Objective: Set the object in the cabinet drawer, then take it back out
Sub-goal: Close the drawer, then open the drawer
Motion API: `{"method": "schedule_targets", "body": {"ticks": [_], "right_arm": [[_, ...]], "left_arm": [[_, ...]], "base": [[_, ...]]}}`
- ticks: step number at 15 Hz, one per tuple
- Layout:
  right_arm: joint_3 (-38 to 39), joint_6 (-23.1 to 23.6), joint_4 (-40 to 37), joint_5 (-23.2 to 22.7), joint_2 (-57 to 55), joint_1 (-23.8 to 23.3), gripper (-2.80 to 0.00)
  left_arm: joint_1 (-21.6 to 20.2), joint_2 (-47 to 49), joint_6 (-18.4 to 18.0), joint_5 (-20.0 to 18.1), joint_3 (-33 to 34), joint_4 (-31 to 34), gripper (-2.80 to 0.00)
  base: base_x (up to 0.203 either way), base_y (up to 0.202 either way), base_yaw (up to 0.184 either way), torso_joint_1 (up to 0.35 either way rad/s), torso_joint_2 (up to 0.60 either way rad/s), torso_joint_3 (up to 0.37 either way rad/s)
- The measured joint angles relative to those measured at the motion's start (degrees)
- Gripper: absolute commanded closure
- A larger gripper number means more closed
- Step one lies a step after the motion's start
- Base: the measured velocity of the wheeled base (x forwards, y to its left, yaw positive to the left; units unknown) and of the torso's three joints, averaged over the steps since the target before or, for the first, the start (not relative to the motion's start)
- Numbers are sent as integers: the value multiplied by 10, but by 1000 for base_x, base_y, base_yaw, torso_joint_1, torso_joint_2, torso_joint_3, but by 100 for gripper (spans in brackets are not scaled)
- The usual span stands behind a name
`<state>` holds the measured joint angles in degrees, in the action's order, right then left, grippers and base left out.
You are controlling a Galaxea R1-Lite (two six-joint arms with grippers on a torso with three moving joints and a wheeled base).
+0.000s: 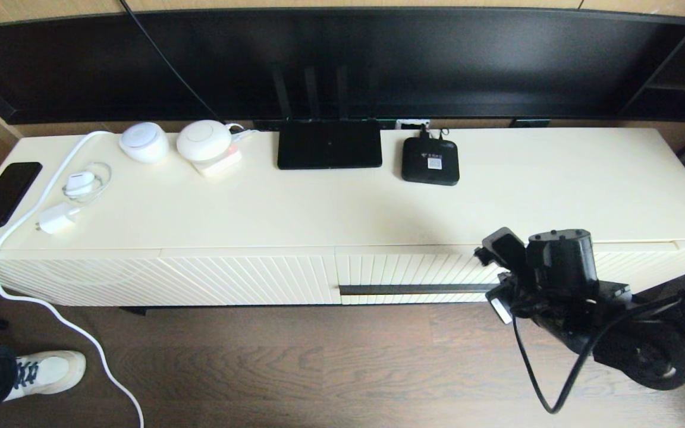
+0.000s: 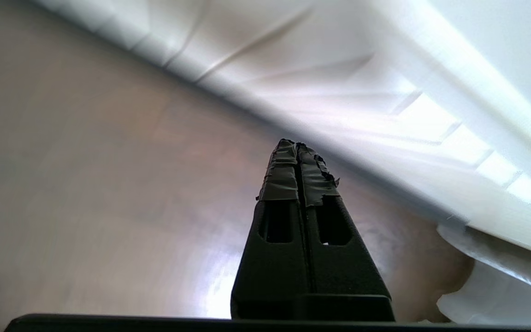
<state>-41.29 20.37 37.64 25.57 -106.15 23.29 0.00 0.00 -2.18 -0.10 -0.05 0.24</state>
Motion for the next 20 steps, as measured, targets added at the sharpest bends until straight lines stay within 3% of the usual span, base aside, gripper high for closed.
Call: {"method": "schedule_targets", "body": {"ticks": [10, 15, 20], "right_arm": [[189, 8, -192, -13, 232, 36, 0], [164, 71, -385, -14, 336, 88, 0], [157, 83, -346, -10, 308, 167, 0]], "left_arm": [[0, 0, 0, 0, 0, 0, 0], [0, 0, 0, 0, 0, 0, 0], [0, 0, 0, 0, 0, 0, 0]], "base": [[0, 0, 0, 0, 0, 0], [0, 0, 0, 0, 0, 0], [0, 0, 0, 0, 0, 0]]}}
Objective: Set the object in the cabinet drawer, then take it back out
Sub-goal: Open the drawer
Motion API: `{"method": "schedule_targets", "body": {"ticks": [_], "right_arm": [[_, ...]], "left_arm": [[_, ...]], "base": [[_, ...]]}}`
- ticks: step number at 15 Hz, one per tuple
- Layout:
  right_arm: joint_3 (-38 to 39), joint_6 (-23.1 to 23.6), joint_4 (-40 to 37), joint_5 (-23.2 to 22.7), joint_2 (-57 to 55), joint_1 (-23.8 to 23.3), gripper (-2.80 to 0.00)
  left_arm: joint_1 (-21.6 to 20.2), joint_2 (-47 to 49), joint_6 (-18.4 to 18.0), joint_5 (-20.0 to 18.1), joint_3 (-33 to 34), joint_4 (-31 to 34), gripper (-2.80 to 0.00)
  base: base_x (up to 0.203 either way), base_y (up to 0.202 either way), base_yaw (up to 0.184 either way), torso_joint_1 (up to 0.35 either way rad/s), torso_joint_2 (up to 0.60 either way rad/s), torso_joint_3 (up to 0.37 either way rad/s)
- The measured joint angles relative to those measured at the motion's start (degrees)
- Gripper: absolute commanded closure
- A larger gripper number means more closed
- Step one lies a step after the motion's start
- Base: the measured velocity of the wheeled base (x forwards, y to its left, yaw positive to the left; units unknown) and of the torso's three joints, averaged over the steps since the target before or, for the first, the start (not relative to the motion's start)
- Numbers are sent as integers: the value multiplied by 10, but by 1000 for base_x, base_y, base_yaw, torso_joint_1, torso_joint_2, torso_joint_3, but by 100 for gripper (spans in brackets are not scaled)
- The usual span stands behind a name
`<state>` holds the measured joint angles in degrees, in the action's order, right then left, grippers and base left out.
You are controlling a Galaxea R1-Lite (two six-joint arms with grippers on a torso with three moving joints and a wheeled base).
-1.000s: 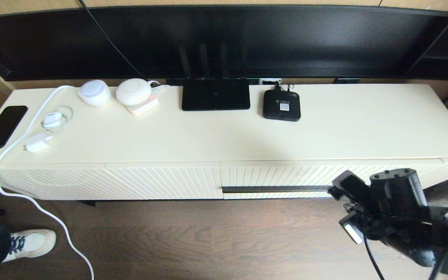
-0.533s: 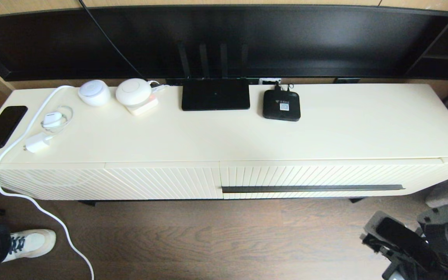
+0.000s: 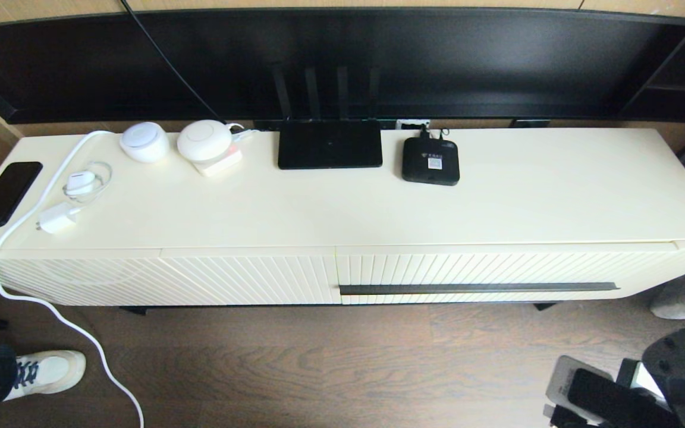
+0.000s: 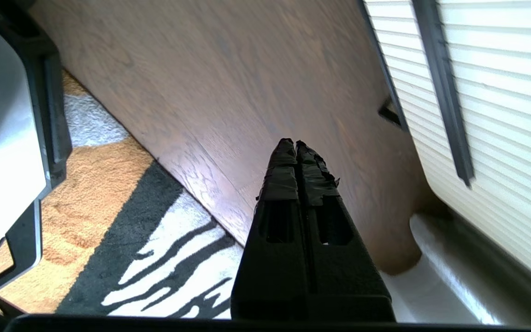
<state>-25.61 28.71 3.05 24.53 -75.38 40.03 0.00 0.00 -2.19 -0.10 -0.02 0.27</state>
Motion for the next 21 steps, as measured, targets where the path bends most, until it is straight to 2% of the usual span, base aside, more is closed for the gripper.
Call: {"method": "schedule_targets", "body": {"ticks": [2, 4, 6, 8, 11, 12, 14, 16, 21], "right_arm": [[14, 5, 62, 0, -45, 8, 0], [25, 34, 144, -2, -92, 9, 0], [31, 105, 212, -25, -126, -8, 0], [29, 173, 225, -71, -145, -33, 0], [21, 253, 249, -106, -167, -62, 0], [21, 284, 264, -123, -175, -76, -280], [25, 351, 292, -161, -195, -102, -280], [24, 391, 311, -170, -218, -117, -280], [5, 393, 376, -186, -276, -127, -280]], "left_arm": [[0, 0, 0, 0, 0, 0, 0], [0, 0, 0, 0, 0, 0, 0], [0, 0, 0, 0, 0, 0, 0], [0, 0, 0, 0, 0, 0, 0], [0, 0, 0, 0, 0, 0, 0], [0, 0, 0, 0, 0, 0, 0], [0, 0, 0, 0, 0, 0, 0], [0, 0, 0, 0, 0, 0, 0], [0, 0, 0, 0, 0, 0, 0]], "base": [[0, 0, 0, 0, 0, 0], [0, 0, 0, 0, 0, 0], [0, 0, 0, 0, 0, 0], [0, 0, 0, 0, 0, 0], [0, 0, 0, 0, 0, 0], [0, 0, 0, 0, 0, 0], [0, 0, 0, 0, 0, 0], [0, 0, 0, 0, 0, 0], [0, 0, 0, 0, 0, 0]]}}
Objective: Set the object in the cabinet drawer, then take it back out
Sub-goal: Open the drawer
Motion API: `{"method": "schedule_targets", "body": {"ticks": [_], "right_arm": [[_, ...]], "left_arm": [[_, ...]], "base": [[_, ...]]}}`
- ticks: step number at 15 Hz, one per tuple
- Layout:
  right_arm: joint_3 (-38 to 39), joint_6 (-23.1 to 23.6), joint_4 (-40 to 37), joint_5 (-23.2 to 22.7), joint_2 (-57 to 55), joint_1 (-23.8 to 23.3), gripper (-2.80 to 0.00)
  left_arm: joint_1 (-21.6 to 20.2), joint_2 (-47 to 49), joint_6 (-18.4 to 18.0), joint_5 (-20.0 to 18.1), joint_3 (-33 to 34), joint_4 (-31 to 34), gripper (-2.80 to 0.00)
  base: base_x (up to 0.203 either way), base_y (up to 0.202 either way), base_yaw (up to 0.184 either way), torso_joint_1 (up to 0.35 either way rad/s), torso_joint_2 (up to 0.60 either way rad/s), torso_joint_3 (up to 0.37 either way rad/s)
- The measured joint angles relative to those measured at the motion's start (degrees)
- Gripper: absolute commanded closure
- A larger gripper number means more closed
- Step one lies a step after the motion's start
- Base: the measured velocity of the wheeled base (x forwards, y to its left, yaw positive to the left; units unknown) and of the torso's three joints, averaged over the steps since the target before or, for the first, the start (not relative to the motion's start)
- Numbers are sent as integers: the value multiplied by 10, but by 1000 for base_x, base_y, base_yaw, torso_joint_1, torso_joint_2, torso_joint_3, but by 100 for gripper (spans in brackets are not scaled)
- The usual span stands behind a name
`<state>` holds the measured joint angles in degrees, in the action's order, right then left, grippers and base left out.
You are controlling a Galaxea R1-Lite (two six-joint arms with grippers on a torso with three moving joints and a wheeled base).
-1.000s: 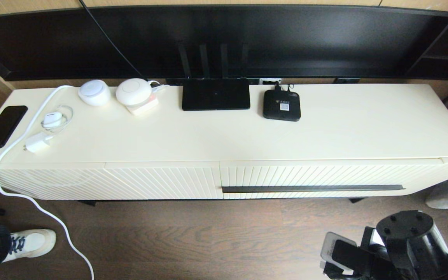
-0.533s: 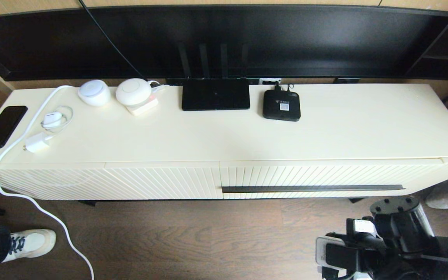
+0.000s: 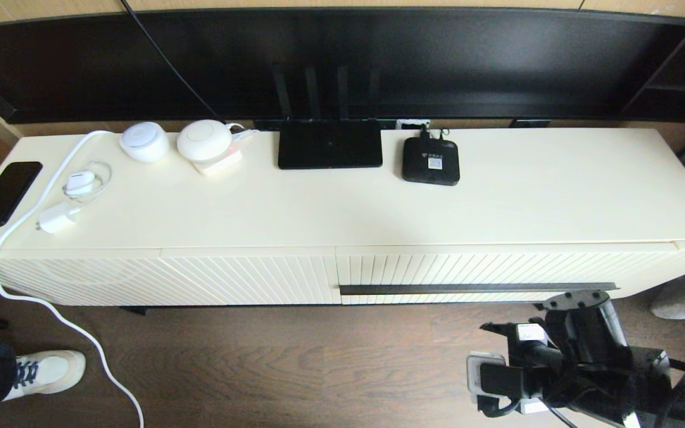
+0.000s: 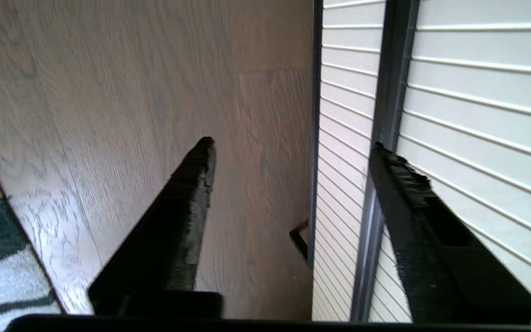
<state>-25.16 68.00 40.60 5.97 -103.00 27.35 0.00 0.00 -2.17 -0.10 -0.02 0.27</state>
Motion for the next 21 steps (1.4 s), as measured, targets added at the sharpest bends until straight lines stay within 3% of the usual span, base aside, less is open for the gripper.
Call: {"method": "schedule_targets", "body": {"ticks": [4, 14, 21], "right_arm": [[-2, 2, 73, -44, -62, -11, -280], [-43, 5, 132, -62, -140, -54, -280], [-58, 33, 145, -69, -178, -68, -280]], "left_arm": [[0, 0, 0, 0, 0, 0, 0], [0, 0, 0, 0, 0, 0, 0], [0, 0, 0, 0, 0, 0, 0]], "base": [[0, 0, 0, 0, 0, 0], [0, 0, 0, 0, 0, 0], [0, 0, 0, 0, 0, 0]]}}
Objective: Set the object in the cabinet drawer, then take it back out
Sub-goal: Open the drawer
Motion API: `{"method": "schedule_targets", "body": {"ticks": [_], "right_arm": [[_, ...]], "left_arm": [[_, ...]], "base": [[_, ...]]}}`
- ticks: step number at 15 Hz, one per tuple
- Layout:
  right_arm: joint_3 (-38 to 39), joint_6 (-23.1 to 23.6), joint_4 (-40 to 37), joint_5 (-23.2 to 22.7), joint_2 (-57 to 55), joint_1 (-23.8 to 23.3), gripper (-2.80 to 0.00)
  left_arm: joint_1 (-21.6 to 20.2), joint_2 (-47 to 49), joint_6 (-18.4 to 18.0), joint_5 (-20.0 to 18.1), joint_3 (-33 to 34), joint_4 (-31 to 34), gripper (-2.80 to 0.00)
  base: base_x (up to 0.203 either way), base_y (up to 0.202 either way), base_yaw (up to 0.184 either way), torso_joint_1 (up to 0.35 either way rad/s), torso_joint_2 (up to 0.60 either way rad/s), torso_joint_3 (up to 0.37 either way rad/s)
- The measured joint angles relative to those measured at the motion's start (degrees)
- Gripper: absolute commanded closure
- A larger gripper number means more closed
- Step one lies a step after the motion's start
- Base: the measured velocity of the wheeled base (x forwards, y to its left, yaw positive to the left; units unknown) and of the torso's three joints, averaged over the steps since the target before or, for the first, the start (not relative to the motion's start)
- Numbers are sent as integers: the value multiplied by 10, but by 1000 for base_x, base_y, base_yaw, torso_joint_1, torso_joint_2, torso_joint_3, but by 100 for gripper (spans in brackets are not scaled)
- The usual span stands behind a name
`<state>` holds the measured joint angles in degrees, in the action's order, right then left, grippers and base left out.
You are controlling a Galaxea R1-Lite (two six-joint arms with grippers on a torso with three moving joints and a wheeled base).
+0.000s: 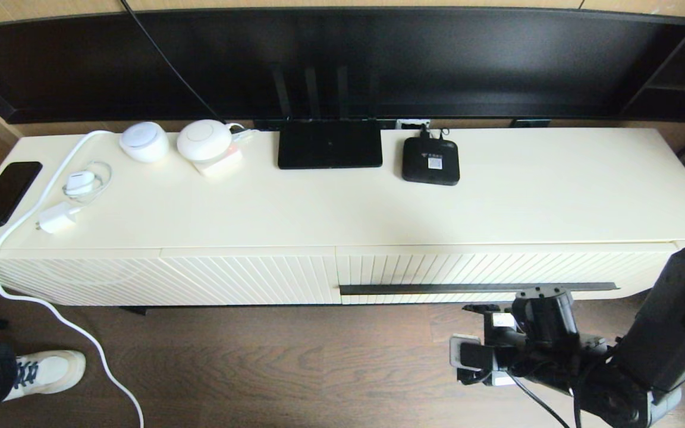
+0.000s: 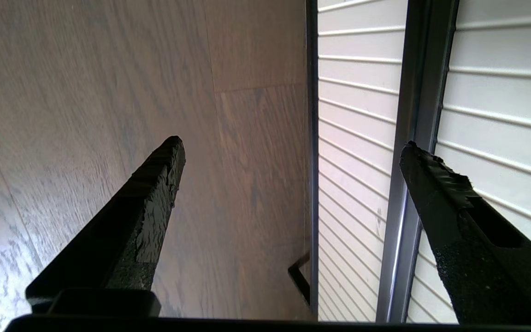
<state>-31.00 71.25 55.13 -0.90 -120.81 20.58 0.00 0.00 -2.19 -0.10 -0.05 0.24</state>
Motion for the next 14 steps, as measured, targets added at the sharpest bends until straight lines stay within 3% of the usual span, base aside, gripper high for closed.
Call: {"method": "schedule_targets", "body": {"ticks": [5, 14], "right_arm": [[-27, 24, 2, -14, -17, -14, -280], [-69, 25, 8, -29, -45, -25, -280]], "left_arm": [[0, 0, 0, 0, 0, 0, 0], [0, 0, 0, 0, 0, 0, 0]], "base": [[0, 0, 0, 0, 0, 0], [0, 0, 0, 0, 0, 0]]}}
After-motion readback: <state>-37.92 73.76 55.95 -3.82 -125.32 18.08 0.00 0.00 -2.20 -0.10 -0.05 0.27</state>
